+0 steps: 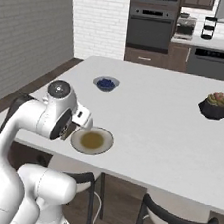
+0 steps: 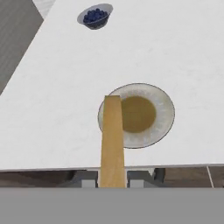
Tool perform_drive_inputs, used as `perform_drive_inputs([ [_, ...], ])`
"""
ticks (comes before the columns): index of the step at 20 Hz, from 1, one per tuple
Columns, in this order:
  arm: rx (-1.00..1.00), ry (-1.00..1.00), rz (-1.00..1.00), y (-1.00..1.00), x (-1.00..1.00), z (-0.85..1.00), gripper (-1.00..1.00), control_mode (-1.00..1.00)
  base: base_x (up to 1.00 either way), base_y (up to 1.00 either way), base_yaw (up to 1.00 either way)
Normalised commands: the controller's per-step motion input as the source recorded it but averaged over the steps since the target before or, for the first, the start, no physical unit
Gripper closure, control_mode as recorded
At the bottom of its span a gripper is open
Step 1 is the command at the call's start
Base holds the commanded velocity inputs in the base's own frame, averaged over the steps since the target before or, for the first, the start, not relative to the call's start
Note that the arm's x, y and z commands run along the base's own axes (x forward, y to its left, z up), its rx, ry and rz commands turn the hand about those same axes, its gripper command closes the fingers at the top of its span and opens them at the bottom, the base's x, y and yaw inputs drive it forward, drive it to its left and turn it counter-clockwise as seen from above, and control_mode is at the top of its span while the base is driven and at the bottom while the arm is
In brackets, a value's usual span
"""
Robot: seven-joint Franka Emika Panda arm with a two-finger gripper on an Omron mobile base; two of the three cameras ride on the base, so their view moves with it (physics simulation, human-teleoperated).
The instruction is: Start the toaster. Once the lever pops up, take the bread to the plate on the dining counter.
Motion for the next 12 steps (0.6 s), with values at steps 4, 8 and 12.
perform_drive_inputs([
  [4, 0.08, 0.02, 0.0, 0.0, 0.77, -0.38, 1.0, -1.0, 0.0, 0.0, 0.0],
  [8, 0.0, 0.01, 0.0, -0.02, 0.64, -0.41, 1.0, -1.0, 0.0, 0.0, 0.0],
  [12, 0.02, 0.09, 0.0, 0.0, 0.38, -0.36, 1.0, -1.0, 0.0, 0.0, 0.0],
])
